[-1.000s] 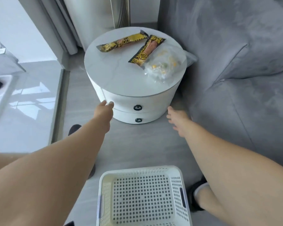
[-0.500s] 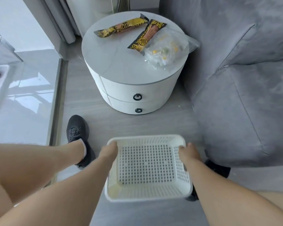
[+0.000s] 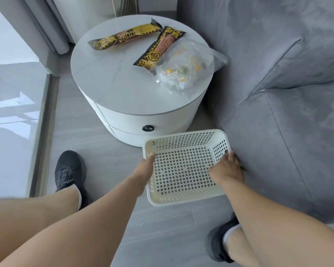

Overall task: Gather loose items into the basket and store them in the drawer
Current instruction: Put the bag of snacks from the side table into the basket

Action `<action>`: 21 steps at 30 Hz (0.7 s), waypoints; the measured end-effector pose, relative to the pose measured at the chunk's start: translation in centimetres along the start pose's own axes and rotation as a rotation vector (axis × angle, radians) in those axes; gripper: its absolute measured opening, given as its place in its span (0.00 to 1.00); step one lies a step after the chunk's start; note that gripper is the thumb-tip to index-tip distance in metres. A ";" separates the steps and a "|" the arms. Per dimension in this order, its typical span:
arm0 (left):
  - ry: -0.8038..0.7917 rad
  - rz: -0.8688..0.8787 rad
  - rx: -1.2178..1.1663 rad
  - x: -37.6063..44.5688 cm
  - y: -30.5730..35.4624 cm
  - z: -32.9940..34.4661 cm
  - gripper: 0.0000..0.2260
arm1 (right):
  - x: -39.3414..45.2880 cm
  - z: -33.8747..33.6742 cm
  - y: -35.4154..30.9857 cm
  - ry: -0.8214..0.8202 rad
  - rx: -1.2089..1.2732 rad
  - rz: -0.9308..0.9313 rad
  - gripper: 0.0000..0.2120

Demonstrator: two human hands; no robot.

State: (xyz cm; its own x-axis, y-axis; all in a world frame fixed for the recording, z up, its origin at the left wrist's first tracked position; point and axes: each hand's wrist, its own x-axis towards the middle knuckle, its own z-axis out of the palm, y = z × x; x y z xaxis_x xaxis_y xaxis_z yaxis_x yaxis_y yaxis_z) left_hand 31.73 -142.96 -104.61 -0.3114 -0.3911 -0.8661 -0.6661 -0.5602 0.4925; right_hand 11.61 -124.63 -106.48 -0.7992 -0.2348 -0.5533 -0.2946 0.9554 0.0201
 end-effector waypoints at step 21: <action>0.159 0.610 -0.189 -12.4 14.8 -3.5 0.12 | -4.0 -20.5 -17.1 -0.062 1.202 0.006 0.30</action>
State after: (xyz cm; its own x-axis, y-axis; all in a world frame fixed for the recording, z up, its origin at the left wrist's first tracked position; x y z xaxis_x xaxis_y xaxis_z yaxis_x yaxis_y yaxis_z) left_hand 28.13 -149.00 -86.24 -0.4819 -0.7738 -0.4110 -0.2669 -0.3172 0.9100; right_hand 9.10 -143.68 -87.57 -0.7624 -0.2524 -0.5959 0.4120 0.5207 -0.7477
